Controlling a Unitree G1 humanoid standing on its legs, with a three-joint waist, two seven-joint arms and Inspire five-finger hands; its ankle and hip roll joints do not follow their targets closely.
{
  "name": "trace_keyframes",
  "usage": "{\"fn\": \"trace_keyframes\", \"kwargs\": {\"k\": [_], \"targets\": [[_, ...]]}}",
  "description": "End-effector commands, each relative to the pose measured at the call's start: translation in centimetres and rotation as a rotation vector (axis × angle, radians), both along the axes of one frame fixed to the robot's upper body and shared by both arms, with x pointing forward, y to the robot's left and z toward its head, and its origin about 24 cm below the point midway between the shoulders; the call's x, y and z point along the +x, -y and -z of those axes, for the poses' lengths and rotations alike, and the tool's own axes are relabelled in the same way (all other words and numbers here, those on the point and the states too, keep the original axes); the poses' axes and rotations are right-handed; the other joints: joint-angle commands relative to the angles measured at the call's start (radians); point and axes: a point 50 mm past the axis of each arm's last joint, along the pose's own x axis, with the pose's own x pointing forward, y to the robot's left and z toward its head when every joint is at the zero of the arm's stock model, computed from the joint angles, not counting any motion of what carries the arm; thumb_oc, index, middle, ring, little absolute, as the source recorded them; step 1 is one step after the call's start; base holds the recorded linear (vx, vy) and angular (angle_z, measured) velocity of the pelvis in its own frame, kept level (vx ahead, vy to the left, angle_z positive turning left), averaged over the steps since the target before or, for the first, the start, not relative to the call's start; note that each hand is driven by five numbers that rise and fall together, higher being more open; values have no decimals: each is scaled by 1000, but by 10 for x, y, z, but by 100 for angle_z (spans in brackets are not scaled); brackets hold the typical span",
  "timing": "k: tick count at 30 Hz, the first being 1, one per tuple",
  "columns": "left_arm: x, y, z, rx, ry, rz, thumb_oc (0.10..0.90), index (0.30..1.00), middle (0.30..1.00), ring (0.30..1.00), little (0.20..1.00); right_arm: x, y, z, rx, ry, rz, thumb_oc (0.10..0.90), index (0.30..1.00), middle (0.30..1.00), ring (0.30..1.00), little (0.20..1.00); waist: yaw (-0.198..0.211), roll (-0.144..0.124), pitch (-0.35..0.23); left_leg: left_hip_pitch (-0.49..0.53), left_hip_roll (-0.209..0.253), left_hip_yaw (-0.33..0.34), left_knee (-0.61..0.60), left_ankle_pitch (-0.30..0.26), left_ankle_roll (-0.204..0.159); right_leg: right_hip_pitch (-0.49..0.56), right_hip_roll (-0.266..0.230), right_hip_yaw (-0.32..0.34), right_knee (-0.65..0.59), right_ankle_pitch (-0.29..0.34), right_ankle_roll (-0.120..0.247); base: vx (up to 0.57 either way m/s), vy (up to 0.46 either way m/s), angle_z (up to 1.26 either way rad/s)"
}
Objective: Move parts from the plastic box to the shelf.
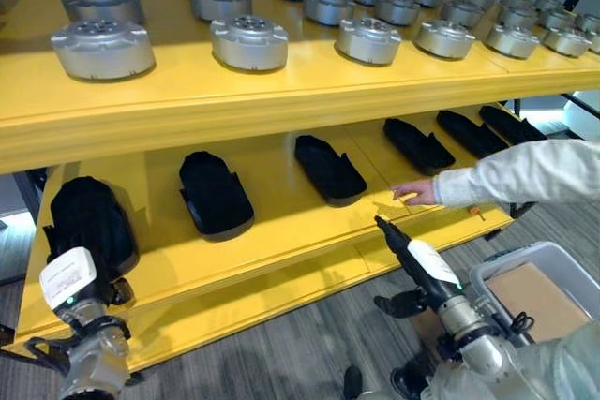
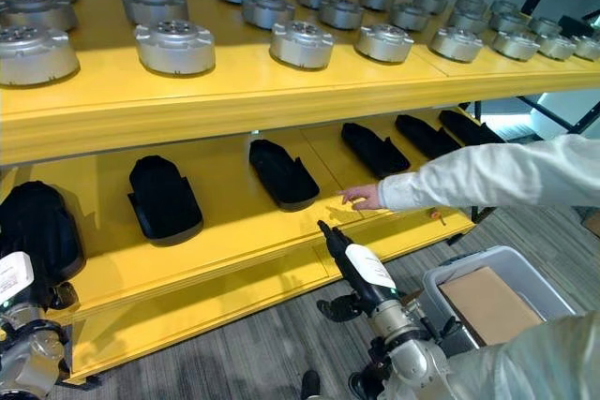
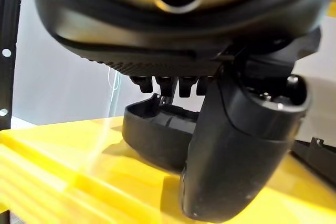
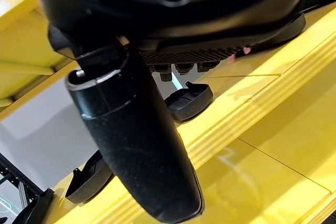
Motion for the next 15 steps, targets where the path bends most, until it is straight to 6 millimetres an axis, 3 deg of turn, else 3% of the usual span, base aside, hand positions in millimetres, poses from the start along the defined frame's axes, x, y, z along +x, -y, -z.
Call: {"fn": "trace_keyframes", "kwargs": {"k": [1, 15], "targets": [[13, -34, -52, 191, 66, -18, 900, 1000, 1000, 1000, 1000, 22, 3, -56, 68, 277, -14, 900, 1000, 1000, 1000, 1000, 4, -7, -3, 62, -18, 2, -6, -69, 47, 98, -97, -41, 81, -111, 82, 0, 0, 0], [7, -51, -51, 227, -35, -44, 900, 1000, 1000, 1000, 1000, 19, 6, -56, 52, 288, -8, 900, 1000, 1000, 1000, 1000, 3, -11, 8, 59, -20, 5, -6, -67, 47, 93, -97, -38, 81, -106, 84, 0, 0, 0]]}}
